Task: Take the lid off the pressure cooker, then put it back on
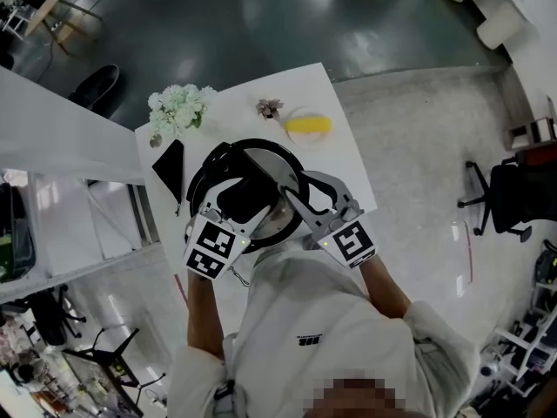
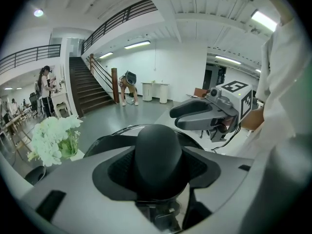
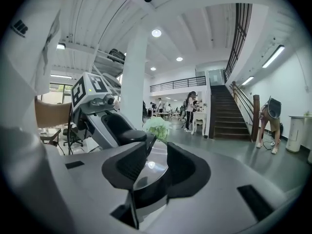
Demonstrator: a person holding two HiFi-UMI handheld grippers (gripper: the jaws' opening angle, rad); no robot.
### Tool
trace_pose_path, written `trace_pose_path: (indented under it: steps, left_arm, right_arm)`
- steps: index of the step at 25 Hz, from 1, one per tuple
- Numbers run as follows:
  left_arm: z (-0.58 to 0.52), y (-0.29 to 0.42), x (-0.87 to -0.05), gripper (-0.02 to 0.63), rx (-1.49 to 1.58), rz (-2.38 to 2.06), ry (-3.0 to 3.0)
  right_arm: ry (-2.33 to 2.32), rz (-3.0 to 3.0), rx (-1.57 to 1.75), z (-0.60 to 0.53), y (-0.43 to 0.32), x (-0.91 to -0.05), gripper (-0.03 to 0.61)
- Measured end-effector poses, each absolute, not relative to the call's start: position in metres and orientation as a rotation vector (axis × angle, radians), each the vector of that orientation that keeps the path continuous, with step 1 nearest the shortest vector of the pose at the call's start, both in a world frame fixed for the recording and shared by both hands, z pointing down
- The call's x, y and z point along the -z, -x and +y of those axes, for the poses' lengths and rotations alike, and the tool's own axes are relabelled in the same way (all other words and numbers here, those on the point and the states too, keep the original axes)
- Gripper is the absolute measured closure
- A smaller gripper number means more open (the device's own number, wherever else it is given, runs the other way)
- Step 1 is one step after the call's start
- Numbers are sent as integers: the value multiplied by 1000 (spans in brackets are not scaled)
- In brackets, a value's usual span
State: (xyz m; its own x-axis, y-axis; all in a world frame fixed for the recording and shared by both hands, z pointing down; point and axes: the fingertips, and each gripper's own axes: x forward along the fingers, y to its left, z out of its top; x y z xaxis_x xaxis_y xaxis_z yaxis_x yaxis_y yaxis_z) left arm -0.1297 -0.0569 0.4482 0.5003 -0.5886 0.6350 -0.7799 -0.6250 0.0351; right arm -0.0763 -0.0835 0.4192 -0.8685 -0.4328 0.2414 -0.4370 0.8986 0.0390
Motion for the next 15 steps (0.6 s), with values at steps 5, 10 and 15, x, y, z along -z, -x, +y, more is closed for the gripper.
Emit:
trace_pose_path:
  steps: [5, 10, 15]
  left_arm:
    - [-70, 110, -449, 325, -869, -1129, -2451]
    - [-81, 87, -452, 325, -871, -1103, -2466]
    - [-91, 64, -455, 325, -872, -1074, -2486]
  right_arm:
    - [-692, -2819, -28, -92, 57, -419, 443]
    - [-731, -2810, -36, -99, 34, -420, 442]
    - [-776, -2789, -40, -108, 9, -424, 443]
